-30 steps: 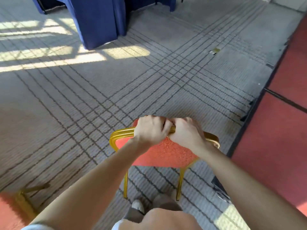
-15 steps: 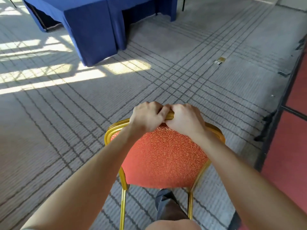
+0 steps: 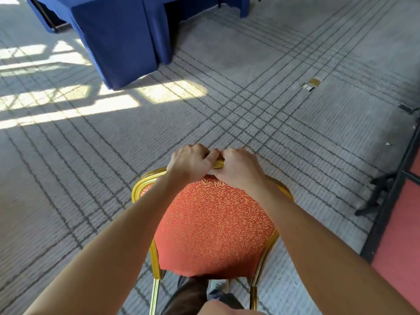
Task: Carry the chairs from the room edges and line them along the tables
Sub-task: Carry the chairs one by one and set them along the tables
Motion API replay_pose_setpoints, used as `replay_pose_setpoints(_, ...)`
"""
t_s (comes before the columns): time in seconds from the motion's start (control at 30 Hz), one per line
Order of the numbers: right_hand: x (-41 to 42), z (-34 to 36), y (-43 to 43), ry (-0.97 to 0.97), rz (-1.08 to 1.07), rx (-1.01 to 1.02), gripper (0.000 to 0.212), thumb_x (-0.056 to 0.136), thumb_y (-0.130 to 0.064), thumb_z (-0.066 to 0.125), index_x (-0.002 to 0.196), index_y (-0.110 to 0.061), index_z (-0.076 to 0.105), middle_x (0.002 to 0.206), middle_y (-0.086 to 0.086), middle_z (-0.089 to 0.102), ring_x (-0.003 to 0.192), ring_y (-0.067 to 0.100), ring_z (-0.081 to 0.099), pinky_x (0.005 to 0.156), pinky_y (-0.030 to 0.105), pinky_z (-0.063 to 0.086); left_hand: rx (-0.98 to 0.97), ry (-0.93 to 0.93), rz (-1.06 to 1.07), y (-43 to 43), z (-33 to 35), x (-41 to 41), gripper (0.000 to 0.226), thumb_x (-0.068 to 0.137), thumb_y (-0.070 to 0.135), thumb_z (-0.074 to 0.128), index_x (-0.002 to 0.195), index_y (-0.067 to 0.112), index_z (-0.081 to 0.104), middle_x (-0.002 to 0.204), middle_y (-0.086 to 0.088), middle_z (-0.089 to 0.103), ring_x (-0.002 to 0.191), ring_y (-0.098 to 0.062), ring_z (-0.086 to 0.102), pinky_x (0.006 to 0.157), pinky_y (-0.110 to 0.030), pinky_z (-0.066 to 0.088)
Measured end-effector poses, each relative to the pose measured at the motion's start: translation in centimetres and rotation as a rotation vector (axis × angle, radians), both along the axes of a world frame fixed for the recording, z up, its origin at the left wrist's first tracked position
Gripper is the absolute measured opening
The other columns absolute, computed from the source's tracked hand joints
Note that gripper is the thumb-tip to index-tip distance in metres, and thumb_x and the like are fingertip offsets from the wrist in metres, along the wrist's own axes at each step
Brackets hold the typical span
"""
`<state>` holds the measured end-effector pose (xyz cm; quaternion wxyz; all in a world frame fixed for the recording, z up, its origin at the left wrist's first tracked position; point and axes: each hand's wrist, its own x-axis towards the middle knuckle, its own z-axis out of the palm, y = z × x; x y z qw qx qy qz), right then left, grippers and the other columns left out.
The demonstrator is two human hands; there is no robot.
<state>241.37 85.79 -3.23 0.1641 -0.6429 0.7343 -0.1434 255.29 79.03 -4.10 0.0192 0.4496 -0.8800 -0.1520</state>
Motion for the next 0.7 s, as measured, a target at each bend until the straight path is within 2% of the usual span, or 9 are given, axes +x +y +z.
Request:
replay_pose_setpoints(0.1, -1.6, -0.7, -4.0, 0.004, 0.018, 0.075, 0.036, 0.084, -0.057, 0.062, 0.080, -0.022, 0.058, 0.076, -0.002, 0.065, 0.069, 0.018, 0.053, 0.065, 0.031, 0.039, 0.006, -0.024, 0.039, -4.1, -1.3, -1.9, 0.045, 0.098, 0.047, 0.019, 0.096, 0.024, 0.058, 0.095, -0.003, 0.065, 0.084, -0.028, 0.055, 0.063, -0.036, 0.029)
replay_pose_setpoints(0.2, -3.8, -0.8, -8.2, -0.019, 0.043, 0.159, 0.030, 0.087, -0.049, 0.062, 0.090, -0.019, 0.064, 0.079, -0.004, 0.063, 0.078, 0.019, 0.063, 0.070, 0.033, 0.047, 0.043, 0.004, 0.028, -8.1, -2.1, -4.4, 0.046, 0.098, 0.046, 0.022, 0.080, 0.020, 0.055, 0.084, 0.000, 0.065, 0.072, -0.021, 0.050, 0.057, -0.035, 0.026)
replay_pose_setpoints(0.33, -7.5, 0.6, -12.5, 0.020, 0.051, 0.258, 0.030, 0.086, -0.048, 0.066, 0.089, -0.018, 0.062, 0.085, 0.000, 0.066, 0.083, 0.022, 0.063, 0.069, 0.031, 0.045, 0.009, 0.044, -0.099, -12.5, -0.9, -8.4, 0.047, 0.100, 0.043, 0.026, 0.070, 0.018, 0.051, 0.076, 0.001, 0.063, 0.066, -0.018, 0.050, 0.049, -0.031, 0.024)
replay_pose_setpoints(0.4, -10.0, 2.0, -14.1, 0.057, 0.020, 0.234, 0.028, 0.086, -0.048, 0.064, 0.086, -0.020, 0.062, 0.079, -0.002, 0.066, 0.081, 0.021, 0.065, 0.064, 0.029, 0.041, -0.020, 0.080, -0.141, -14.7, 0.8, -11.1, 0.049, 0.100, 0.044, 0.027, 0.067, 0.017, 0.051, 0.072, 0.000, 0.060, 0.063, -0.017, 0.047, 0.050, -0.032, 0.024)
replay_pose_setpoints(0.5, -13.5, 5.1, -16.4, 0.150, -0.015, 0.158, 0.026, 0.087, -0.046, 0.063, 0.077, -0.023, 0.055, 0.065, -0.010, 0.054, 0.069, 0.019, 0.060, 0.056, 0.028, 0.035, -0.073, 0.194, -0.195, -18.2, 3.8, -14.7, 0.050, 0.100, 0.045, 0.031, 0.057, 0.020, 0.039, 0.059, 0.004, 0.047, 0.055, -0.017, 0.044, 0.053, -0.033, 0.031)
replay_pose_setpoints(0.57, -15.5, 6.6, -17.9, 0.220, -0.030, 0.095, 0.028, 0.086, -0.048, 0.063, 0.078, -0.022, 0.058, 0.067, -0.006, 0.059, 0.067, 0.019, 0.056, 0.058, 0.028, 0.036, -0.127, 0.244, -0.233, -19.9, 5.3, -17.0, 0.051, 0.099, 0.046, 0.032, 0.056, 0.020, 0.038, 0.058, 0.002, 0.047, 0.057, -0.021, 0.049, 0.054, -0.034, 0.035)
replay_pose_setpoints(0.7, -18.9, 5.8, -20.6, 0.323, -0.038, 0.004, 0.025, 0.085, -0.042, 0.059, 0.083, -0.018, 0.066, 0.074, 0.000, 0.069, 0.075, 0.023, 0.066, 0.061, 0.029, 0.038, -0.180, 0.264, -0.237, -23.3, 4.5, -20.8, 0.050, 0.097, 0.044, 0.034, 0.060, 0.015, 0.051, 0.056, 0.004, 0.048, 0.057, -0.022, 0.052, 0.051, -0.032, 0.032)
